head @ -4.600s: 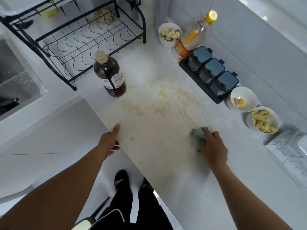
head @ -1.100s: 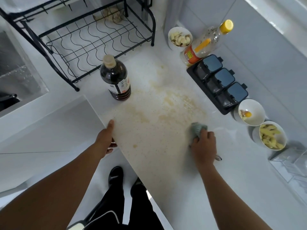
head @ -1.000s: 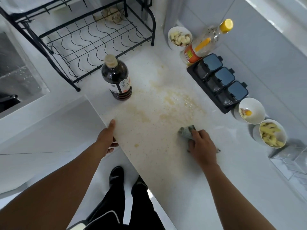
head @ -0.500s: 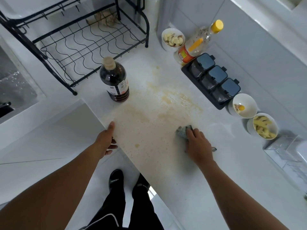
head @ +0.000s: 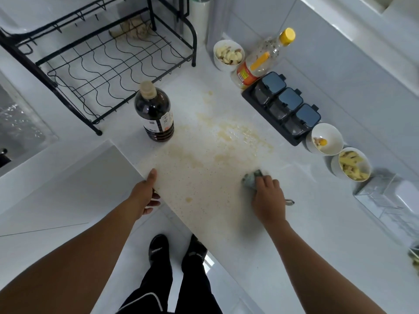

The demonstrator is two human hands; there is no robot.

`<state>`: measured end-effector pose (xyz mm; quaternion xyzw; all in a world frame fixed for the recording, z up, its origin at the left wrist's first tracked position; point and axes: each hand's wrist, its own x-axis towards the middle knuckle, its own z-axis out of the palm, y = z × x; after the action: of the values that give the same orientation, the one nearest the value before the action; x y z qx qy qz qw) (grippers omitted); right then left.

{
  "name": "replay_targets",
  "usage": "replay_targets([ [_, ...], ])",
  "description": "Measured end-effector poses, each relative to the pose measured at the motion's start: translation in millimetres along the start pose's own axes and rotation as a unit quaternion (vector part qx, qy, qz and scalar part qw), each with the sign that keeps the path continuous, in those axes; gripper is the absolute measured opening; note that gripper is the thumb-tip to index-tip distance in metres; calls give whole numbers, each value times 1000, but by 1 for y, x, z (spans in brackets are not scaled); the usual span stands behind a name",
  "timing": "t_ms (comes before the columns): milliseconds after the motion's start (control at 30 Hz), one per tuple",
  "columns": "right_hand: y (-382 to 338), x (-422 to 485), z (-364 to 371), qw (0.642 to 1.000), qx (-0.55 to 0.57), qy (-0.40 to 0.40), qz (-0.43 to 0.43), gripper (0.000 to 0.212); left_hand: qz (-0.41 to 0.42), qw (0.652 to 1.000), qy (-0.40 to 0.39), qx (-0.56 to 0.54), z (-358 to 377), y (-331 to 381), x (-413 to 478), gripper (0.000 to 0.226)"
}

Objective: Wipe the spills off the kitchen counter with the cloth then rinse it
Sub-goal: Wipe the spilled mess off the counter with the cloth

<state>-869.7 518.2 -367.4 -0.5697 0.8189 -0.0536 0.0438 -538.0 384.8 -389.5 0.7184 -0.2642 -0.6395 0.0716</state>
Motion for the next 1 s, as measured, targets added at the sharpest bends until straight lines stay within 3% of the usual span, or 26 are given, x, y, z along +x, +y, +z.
replay_targets([
  [67, -2, -4, 1, 998, -3, -5, -58, 46, -3, 1000, -1, 2, -1, 1, -1, 77],
  [200, -8, -10, 4, 995, 19, 19, 91, 47, -5, 1000, -7, 7, -3, 2, 0, 78],
  [333, -39, -36, 18, 995, -35, -7, -97, 44, -3, 1000, -19, 14, -5, 1, 2, 77],
  [400, -38, -37, 19, 992, -39, -3, -122, 43, 0, 1000, -22, 18, -7, 0, 3, 77],
  [467, -32, -34, 19, 996, -35, 12, -80, 37, 5, 999, -25, 24, -9, 2, 4, 77],
  [567, -40, -29, 18, 991, 33, 40, 125, 33, 4, 999, -32, 35, -11, 3, 5, 77],
  [600, -48, -31, 21, 990, 41, 46, 125, 32, 3, 999, -34, 36, -11, 2, 6, 77],
  [700, -63, -45, 26, 992, 7, 17, -122, 32, 2, 998, -41, 40, -11, 3, 6, 77],
  [733, -60, -44, 25, 989, 3, 4, -146, 33, 2, 998, -42, 42, -13, 3, 6, 77],
  [767, -57, -42, 23, 995, 12, -3, -98, 35, 3, 998, -42, 45, -14, 3, 6, 77],
  [833, -58, -44, 23, 993, 59, 24, 102, 39, 5, 998, -44, 50, -15, 4, 6, 76],
  [867, -65, -47, 25, 988, 65, 31, 139, 40, 6, 998, -45, 51, -15, 3, 6, 76],
  [900, -74, -52, 27, 993, 56, 26, 99, 40, 7, 998, -47, 50, -15, 3, 6, 76],
  [967, -83, -61, 29, 994, 24, -6, -103, 36, 8, 997, -51, 51, -15, 3, 5, 76],
  [1000, -80, -60, 27, 987, 17, -20, -157, 35, 9, 997, -52, 53, -16, 3, 5, 76],
])
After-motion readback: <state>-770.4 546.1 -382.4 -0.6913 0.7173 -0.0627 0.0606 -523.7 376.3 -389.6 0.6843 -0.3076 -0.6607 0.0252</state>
